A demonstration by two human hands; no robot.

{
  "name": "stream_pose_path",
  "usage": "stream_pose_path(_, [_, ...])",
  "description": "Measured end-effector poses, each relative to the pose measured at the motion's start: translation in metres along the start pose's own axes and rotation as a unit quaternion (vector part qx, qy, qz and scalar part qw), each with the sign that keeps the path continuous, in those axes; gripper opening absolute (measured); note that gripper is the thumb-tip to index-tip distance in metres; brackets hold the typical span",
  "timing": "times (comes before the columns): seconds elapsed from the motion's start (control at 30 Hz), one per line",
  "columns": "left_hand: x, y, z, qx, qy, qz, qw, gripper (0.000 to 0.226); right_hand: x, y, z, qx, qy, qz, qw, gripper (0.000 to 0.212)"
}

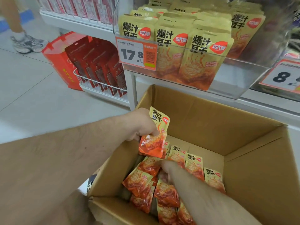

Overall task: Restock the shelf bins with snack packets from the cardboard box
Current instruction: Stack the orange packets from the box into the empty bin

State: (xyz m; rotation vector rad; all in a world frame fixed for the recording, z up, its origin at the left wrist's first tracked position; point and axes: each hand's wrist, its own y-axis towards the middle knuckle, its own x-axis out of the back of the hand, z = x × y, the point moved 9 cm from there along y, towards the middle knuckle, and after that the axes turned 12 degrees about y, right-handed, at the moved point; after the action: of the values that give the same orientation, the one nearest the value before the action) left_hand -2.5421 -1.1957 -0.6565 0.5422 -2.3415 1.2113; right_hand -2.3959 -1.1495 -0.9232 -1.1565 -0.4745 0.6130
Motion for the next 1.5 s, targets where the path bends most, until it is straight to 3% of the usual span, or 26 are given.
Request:
stream_pose_path(0.2, [0.006, 0.005, 0.008, 0.001, 0.014, 0.014, 1.0, 0.03, -0.003, 0.029, 0.0, 0.017, -0.015, -0.06, 0.998, 0.022])
stream_pose_path(0.27, [0.008, 0.006, 0.008, -0.001, 0.01, 0.015, 1.0, 0.029, 0.011, 0.021, 0.007, 0.03, -0.061, -0.065, 0.996, 0.025])
stream_pose_path(0.33, [0.009, 0.007, 0.008, -0.004, -0.001, 0.02, 1.0, 0.03, 0.03, 0.0, 0.021, 0.057, -0.131, -0.067, 0.987, 0.014])
stream_pose_path(0.37, [0.01, 0.007, 0.006, -0.007, -0.006, 0.022, 1.0, 0.029, 0.04, -0.014, 0.028, 0.064, -0.144, -0.061, 0.986, 0.007])
stream_pose_path(0.43, [0.012, 0.006, 0.002, -0.011, -0.012, 0.02, 1.0, 0.025, 0.06, -0.049, 0.043, 0.079, -0.144, -0.046, 0.985, 0.016])
stream_pose_path(0.5, [0.015, 0.003, -0.002, -0.018, -0.02, 0.013, 1.0, 0.019, 0.077, -0.095, 0.059, 0.097, -0.132, -0.025, 0.986, 0.006])
stream_pose_path(0.63, [0.014, -0.004, -0.012, -0.035, -0.065, 0.02, 0.997, 0.011, 0.093, -0.199, 0.093, 0.169, -0.001, 0.074, 0.983, 0.012])
stream_pose_path(0.77, [-0.009, -0.019, -0.038, -0.093, -0.132, 0.112, 0.981, 0.031, 0.099, -0.271, 0.112, 0.256, 0.004, 0.103, 0.961, 0.008])
stream_pose_path(0.87, [-0.029, -0.045, -0.06, -0.144, -0.164, 0.199, 0.955, 0.048, 0.099, -0.289, 0.117, 0.296, -0.018, 0.081, 0.951, 0.01])
stream_pose_path(0.97, [-0.035, -0.063, -0.071, -0.177, -0.182, 0.227, 0.94, 0.056, 0.098, -0.301, 0.118, 0.325, -0.022, 0.04, 0.945, 0.012])
stream_pose_path(1.17, [-0.03, -0.082, -0.088, -0.206, -0.189, 0.168, 0.945, 0.032, 0.097, -0.321, 0.123, 0.352, 0.011, 0.002, 0.936, 0.009])
stream_pose_path(1.27, [-0.02, -0.083, -0.096, -0.22, -0.179, 0.116, 0.952, 0.032, 0.101, -0.335, 0.133, 0.376, -0.015, -0.026, 0.926, 0.012])
stream_pose_path(1.33, [-0.009, -0.085, -0.103, -0.254, -0.129, 0.061, 0.956, 0.037, 0.114, -0.353, 0.153, 0.437, -0.056, -0.087, 0.893, 0.027])
stream_pose_path(1.4, [0.002, -0.088, -0.112, -0.295, -0.031, -0.011, 0.955, 0.041, 0.122, -0.38, 0.175, 0.518, -0.138, -0.149, 0.831, 0.052])
stream_pose_path(1.5, [0.002, -0.096, -0.125, -0.338, 0.115, -0.07, 0.931, 0.049, 0.106, -0.396, 0.185, 0.556, -0.295, -0.125, 0.767, 0.077])
